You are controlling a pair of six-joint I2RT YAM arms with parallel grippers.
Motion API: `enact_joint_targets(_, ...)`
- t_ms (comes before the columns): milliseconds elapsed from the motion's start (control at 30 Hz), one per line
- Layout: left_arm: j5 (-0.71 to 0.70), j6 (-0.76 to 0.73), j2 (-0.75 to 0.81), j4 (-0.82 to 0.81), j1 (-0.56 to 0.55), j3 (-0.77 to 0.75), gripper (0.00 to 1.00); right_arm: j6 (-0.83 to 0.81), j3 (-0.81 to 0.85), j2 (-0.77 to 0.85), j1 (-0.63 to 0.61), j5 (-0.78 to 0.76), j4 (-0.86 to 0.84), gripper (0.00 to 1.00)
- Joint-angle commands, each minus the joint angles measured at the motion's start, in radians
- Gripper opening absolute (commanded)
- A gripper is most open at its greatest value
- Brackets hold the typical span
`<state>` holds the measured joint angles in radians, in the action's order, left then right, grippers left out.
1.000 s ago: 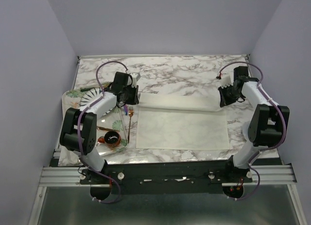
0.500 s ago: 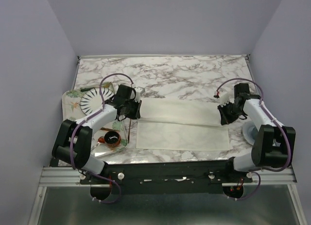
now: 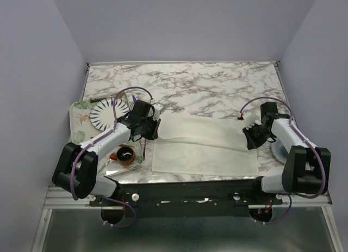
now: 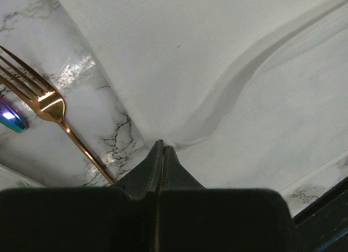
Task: Fold the napkin into a case and place the utensils inside
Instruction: Fold and flatten the napkin at the center of the board.
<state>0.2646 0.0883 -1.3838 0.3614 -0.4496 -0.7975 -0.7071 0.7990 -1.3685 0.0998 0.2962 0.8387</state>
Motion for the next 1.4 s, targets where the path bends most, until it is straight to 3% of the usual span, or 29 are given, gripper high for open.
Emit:
enact_joint_targets(0,-0.073,-0.036,-0.015,0.04,-0.011,-0.043,0.0,0.046,0.043,-0.067,0.008,-0.043,-0.046,0.01)
enact_joint_targets(300,-0.088,-0.025,-0.331,0.071,-0.001,-0.294,0.0,0.172,0.314,-0.401,0.003,-0.06,-0.024,0.01)
enact_joint_targets(567,-0.116,-0.045,-0.585,0.164,0.044,-0.551,0.0,0.238,0.59,-0.61,-0.015,-0.083,0.049,0.01)
enact_joint_targets(767,-0.108,-0.074,-0.693,0.209,0.103,-0.742,0.0,0.255,0.775,-0.716,-0.015,-0.065,0.103,0.01)
enact_joint_targets(967,-0.002,-0.15,-0.611,0.215,0.114,-0.803,0.0,0.202,0.775,-0.607,-0.015,-0.006,0.14,0.01)
enact_joint_targets(1367,0.131,-0.22,-0.295,0.218,0.114,-0.53,0.0,0.061,0.564,-0.347,-0.012,-0.017,0.166,0.01)
